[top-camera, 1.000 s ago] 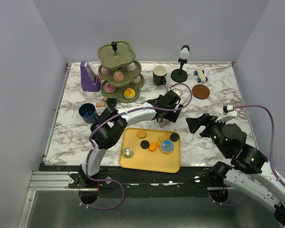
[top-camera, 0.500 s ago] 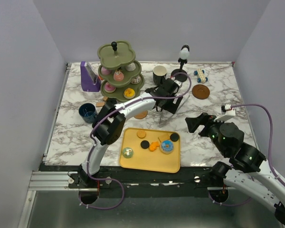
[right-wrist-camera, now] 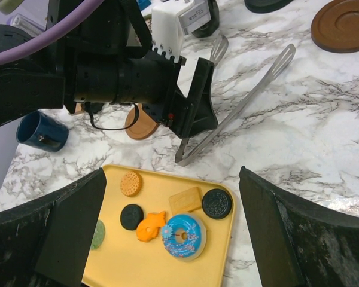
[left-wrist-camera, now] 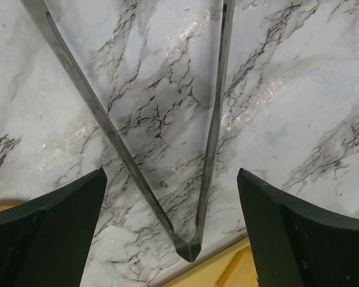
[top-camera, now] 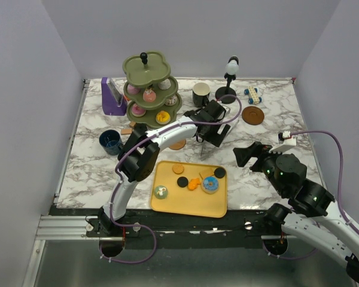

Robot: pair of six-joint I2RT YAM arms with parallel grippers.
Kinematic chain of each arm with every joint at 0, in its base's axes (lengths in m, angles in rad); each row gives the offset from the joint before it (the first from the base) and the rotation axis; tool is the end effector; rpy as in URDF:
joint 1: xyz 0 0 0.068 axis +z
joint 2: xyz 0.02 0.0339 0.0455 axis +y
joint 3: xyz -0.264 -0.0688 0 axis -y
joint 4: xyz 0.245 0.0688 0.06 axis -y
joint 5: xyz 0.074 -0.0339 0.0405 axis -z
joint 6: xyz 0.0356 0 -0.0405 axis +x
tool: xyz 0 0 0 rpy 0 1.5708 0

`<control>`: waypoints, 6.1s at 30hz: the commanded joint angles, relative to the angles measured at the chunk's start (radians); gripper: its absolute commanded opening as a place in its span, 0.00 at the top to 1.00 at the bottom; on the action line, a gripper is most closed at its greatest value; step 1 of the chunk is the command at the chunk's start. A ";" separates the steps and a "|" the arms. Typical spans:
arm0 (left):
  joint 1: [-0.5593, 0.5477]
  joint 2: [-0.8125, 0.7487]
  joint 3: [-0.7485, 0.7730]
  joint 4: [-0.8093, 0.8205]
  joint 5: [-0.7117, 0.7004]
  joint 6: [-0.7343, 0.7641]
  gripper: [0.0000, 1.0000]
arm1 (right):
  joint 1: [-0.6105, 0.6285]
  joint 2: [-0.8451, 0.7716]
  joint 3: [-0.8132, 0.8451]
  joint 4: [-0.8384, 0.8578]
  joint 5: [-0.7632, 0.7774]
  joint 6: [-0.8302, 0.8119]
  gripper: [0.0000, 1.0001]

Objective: Serve the afternoon tea
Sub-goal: Pick up the clamp from the center of the board.

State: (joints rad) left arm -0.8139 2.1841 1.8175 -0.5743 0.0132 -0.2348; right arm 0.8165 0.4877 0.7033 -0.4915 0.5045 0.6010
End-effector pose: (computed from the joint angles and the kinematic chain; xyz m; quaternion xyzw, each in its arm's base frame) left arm 0.3339 -0.3542 0.2090 0.2734 0.9106 -0.1605 0.2650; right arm 0.0909 0.0716 0.3196 0.0666 0.7841 0.2290 0.5730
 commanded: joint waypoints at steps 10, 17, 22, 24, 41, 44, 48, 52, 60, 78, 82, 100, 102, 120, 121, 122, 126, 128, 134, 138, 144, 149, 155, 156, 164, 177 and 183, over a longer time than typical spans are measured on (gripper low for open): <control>-0.021 0.077 0.098 -0.074 0.015 0.016 0.01 | 0.005 0.002 0.004 0.008 0.026 -0.007 0.00; -0.021 0.130 0.183 -0.151 -0.004 0.026 0.01 | 0.004 0.000 0.004 0.008 0.025 -0.008 0.00; -0.021 0.138 0.195 -0.165 -0.003 0.032 0.02 | 0.004 0.000 0.000 0.013 0.026 -0.009 0.00; -0.021 0.143 0.201 -0.169 -0.003 0.034 0.01 | 0.004 0.002 -0.001 0.016 0.024 -0.009 0.00; -0.024 0.221 0.350 -0.291 -0.017 0.008 0.01 | 0.004 0.003 0.057 0.024 -0.029 -0.010 0.00; -0.025 0.214 0.338 -0.299 -0.013 -0.007 0.02 | 0.004 0.001 0.057 0.022 -0.026 -0.012 0.00; -0.026 0.200 0.312 -0.302 -0.013 -0.017 0.01 | 0.004 -0.006 0.043 0.027 -0.026 -0.010 0.00; -0.029 0.190 0.291 -0.316 -0.013 -0.020 0.02 | 0.005 -0.009 0.027 0.028 -0.022 -0.009 0.00; -0.045 0.209 0.316 -0.339 0.011 -0.024 0.08 | 0.004 -0.032 0.007 0.029 -0.022 -0.004 0.00; -0.062 0.206 0.201 -0.290 -0.017 -0.065 0.20 | 0.004 -0.062 -0.014 0.010 -0.009 0.003 0.00; -0.062 0.198 0.173 -0.259 -0.041 -0.083 0.24 | 0.005 -0.057 -0.019 0.010 -0.005 0.005 0.00; -0.074 0.148 0.027 -0.119 -0.161 -0.193 0.12 | 0.004 -0.036 -0.024 0.011 0.002 0.007 0.00; -0.075 0.145 0.019 -0.108 -0.173 -0.202 0.02 | 0.004 -0.036 -0.024 0.013 0.003 0.006 0.00; -0.104 0.173 0.054 -0.126 -0.220 -0.170 0.33 | 0.004 -0.038 -0.029 0.018 0.001 0.001 0.00; -0.103 0.159 0.036 -0.106 -0.212 -0.172 0.36 | 0.004 -0.038 -0.030 0.019 0.002 0.001 0.00; -0.099 0.153 0.023 -0.098 -0.203 -0.175 0.38 | 0.004 -0.038 -0.030 0.019 0.002 0.002 0.00; -0.097 0.130 -0.008 -0.081 -0.206 -0.184 0.39 | 0.004 -0.037 -0.028 0.019 0.007 0.002 0.00; -0.099 0.089 -0.049 -0.048 -0.203 -0.184 0.40 | 0.004 -0.036 -0.030 0.019 0.008 0.000 0.00; -0.110 -0.032 -0.148 -0.005 -0.190 -0.189 0.40 | 0.004 -0.034 -0.027 0.021 0.012 0.001 0.00; -0.125 -0.154 -0.231 0.024 -0.200 -0.196 0.40 | 0.004 -0.035 -0.030 0.021 0.013 0.002 0.00; -0.126 -0.306 -0.341 0.069 -0.220 -0.194 0.40 | 0.004 -0.034 -0.030 0.022 0.012 0.003 0.00; -0.126 -0.361 -0.328 0.055 -0.236 -0.182 0.40 | 0.004 -0.031 -0.034 0.029 0.009 0.011 0.00; -0.125 -0.499 -0.423 0.090 -0.246 -0.170 0.40 | 0.004 -0.028 -0.041 0.033 0.019 0.018 0.00; -0.124 -0.533 -0.444 0.099 -0.248 -0.170 0.40 | 0.004 -0.024 -0.042 0.037 0.020 0.019 0.00; -0.110 -0.906 -0.706 0.285 -0.209 -0.156 0.40 | 0.004 0.042 -0.048 0.128 -0.052 0.076 0.00; -0.065 -1.576 -1.162 0.656 0.040 -0.162 0.40 | 0.004 0.139 -0.125 0.649 -0.466 0.095 0.03; -0.064 -1.677 -1.185 0.698 0.170 -0.184 0.40 | 0.004 0.269 -0.112 0.919 -0.689 0.111 0.03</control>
State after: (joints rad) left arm -0.8833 0.5533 0.6437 0.0292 0.0433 -0.3973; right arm 0.8165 0.7036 0.5892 0.1581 0.0303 0.6945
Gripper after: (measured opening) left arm 0.606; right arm 0.971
